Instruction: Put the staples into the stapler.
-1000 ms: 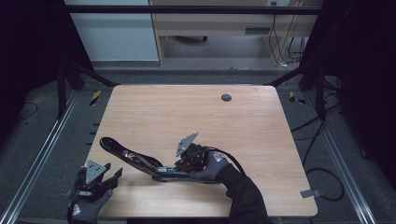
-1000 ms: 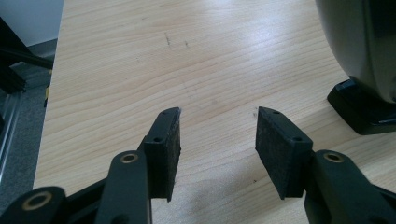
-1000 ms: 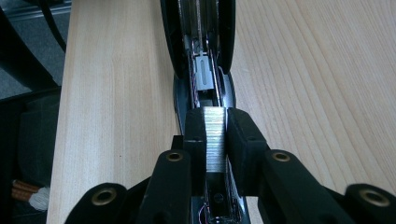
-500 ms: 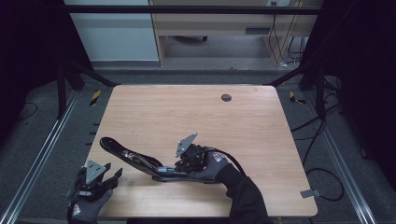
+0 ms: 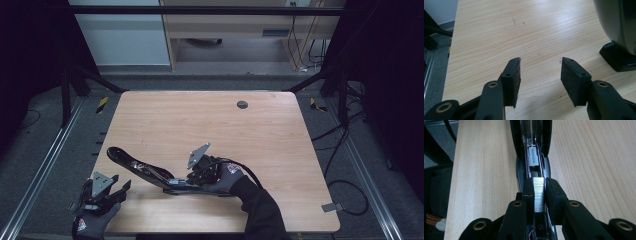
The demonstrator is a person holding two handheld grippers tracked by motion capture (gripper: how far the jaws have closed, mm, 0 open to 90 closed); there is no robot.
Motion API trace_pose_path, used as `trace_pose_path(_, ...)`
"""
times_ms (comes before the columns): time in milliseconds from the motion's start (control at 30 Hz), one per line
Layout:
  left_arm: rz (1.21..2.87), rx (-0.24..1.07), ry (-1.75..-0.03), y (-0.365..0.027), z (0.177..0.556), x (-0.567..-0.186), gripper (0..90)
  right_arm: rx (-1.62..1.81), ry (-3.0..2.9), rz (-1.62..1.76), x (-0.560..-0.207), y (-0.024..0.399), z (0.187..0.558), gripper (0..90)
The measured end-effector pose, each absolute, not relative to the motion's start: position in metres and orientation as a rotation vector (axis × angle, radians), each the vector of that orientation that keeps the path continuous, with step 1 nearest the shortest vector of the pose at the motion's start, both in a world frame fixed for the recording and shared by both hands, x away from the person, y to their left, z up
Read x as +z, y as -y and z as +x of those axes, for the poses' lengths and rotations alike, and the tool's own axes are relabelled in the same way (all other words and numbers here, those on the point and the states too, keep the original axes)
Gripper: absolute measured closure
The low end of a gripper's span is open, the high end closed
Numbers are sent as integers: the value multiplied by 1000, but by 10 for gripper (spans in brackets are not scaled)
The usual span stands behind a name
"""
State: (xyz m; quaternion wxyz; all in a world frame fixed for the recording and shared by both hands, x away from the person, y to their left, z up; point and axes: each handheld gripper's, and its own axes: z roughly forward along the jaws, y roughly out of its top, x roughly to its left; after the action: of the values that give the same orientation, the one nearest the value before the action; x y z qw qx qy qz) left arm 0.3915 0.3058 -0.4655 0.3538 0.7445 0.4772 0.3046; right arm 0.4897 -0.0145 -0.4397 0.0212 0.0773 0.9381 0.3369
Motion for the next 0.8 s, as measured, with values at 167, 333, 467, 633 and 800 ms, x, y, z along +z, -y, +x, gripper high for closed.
trace_pose_path(167,1925,787,-1235,-306,392,-466,498,1040,-2908,234,-440,14,490,785)
trace_pose_path(333,1926,785,-1236,-306,392,-466,498,1041,-2909,231,-441,14,491,785)
trace_pose_path(467,1925,785,-1236,-305,392,-466,498,1037,-2907,221,-441,14,491,785)
trace_pose_path(633,1925,786,-1236,-305,392,-466,498,1043,-2910,211,-441,14,492,785)
trace_pose_path(800,1926,785,-1236,-305,392,-466,498,994,-2913,197,-441,13,492,785)
